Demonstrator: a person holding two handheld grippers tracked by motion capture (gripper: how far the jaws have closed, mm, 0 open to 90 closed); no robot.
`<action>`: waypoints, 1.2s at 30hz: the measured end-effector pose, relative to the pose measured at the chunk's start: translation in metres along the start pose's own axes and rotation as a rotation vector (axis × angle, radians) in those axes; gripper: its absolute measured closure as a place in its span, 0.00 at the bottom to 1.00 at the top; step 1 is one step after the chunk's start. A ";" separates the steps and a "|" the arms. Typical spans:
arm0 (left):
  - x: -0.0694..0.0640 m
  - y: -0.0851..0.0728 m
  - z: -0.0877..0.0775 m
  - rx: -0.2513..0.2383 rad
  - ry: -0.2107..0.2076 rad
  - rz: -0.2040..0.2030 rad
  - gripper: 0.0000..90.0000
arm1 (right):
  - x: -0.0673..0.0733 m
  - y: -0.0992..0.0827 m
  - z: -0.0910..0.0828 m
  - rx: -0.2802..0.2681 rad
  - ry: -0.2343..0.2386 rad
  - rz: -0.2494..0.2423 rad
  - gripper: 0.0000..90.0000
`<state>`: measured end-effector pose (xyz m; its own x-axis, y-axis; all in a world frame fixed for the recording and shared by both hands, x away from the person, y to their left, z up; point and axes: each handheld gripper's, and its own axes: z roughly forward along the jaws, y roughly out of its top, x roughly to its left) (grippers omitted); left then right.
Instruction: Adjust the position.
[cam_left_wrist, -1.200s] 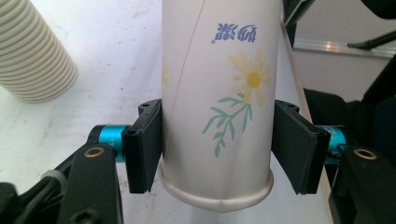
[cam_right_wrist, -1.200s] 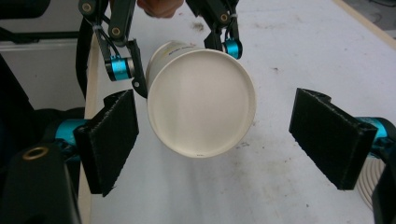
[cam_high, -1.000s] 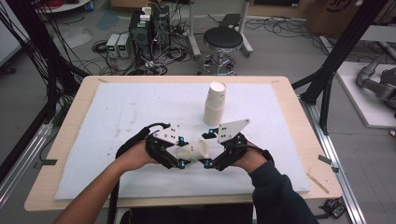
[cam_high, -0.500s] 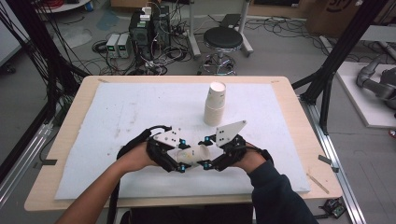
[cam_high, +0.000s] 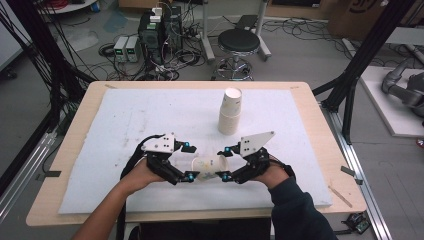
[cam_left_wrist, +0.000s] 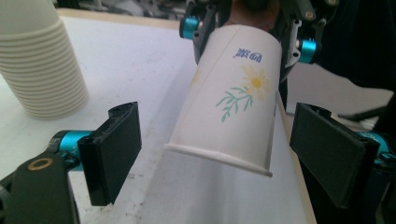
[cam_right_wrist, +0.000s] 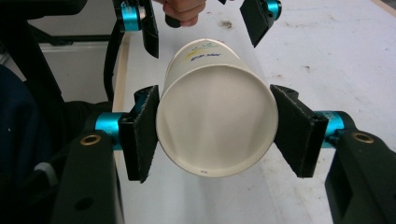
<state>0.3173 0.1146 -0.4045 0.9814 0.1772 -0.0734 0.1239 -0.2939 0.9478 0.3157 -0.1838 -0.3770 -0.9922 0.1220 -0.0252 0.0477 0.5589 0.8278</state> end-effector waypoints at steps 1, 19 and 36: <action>0.000 0.000 0.000 0.000 0.000 0.000 0.19 | 0.001 -0.002 -0.001 -0.007 -0.001 0.009 0.42; -0.005 -0.021 0.005 -0.106 -0.013 -0.023 0.19 | 0.002 -0.020 -0.005 -0.137 0.003 0.063 0.42; -0.004 -0.021 0.010 -0.173 -0.054 -0.001 0.27 | -0.001 -0.022 -0.005 -0.248 0.066 0.125 0.42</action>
<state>0.3124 0.1102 -0.4270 0.9883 0.1254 -0.0866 0.1026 -0.1267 0.9866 0.3154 -0.2005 -0.3922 -0.9861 0.1189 0.1158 0.1488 0.3242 0.9342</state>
